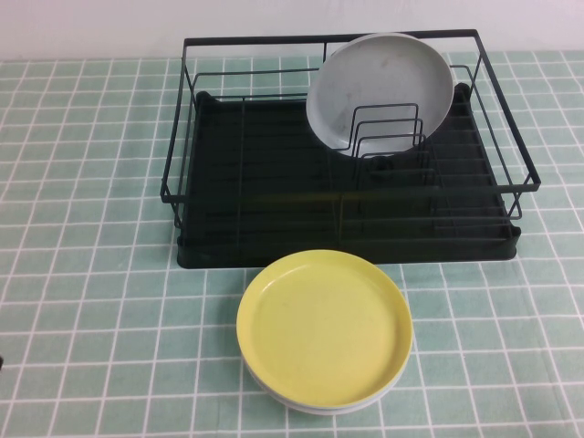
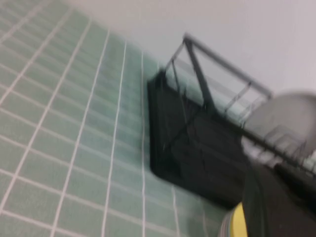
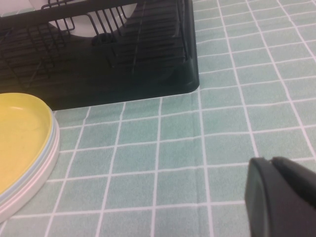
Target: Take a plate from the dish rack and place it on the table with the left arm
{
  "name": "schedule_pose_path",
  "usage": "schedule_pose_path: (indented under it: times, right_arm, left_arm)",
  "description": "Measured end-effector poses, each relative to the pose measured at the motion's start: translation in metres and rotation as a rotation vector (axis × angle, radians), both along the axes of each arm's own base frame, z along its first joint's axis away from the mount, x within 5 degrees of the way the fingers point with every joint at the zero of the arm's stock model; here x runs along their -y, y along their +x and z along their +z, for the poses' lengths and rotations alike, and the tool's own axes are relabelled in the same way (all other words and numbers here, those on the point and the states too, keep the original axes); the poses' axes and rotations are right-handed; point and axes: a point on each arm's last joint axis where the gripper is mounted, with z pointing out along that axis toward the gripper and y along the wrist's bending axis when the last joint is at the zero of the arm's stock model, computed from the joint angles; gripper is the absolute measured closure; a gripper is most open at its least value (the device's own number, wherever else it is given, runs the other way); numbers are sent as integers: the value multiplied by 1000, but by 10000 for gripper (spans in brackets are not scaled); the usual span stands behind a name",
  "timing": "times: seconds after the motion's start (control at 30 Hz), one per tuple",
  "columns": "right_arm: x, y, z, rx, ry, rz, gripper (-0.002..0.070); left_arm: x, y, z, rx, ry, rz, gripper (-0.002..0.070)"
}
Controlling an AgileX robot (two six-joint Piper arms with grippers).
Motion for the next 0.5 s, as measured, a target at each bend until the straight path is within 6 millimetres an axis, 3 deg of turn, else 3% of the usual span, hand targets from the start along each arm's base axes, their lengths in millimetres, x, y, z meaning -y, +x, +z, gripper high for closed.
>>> schedule_pose_path:
  times: [0.27, 0.4, 0.5]
  right_arm:
    - [0, 0, 0, 0, 0, 0, 696]
    - [0, 0, 0, 0, 0, 0, 696]
    - [0, 0, 0, 0, 0, 0, 696]
  left_arm:
    - [14, 19, 95, -191, 511, -287, 679]
    - [20, 45, 143, -166, 725, -409, 679]
    - [25, 72, 167, -107, 871, -498, 679]
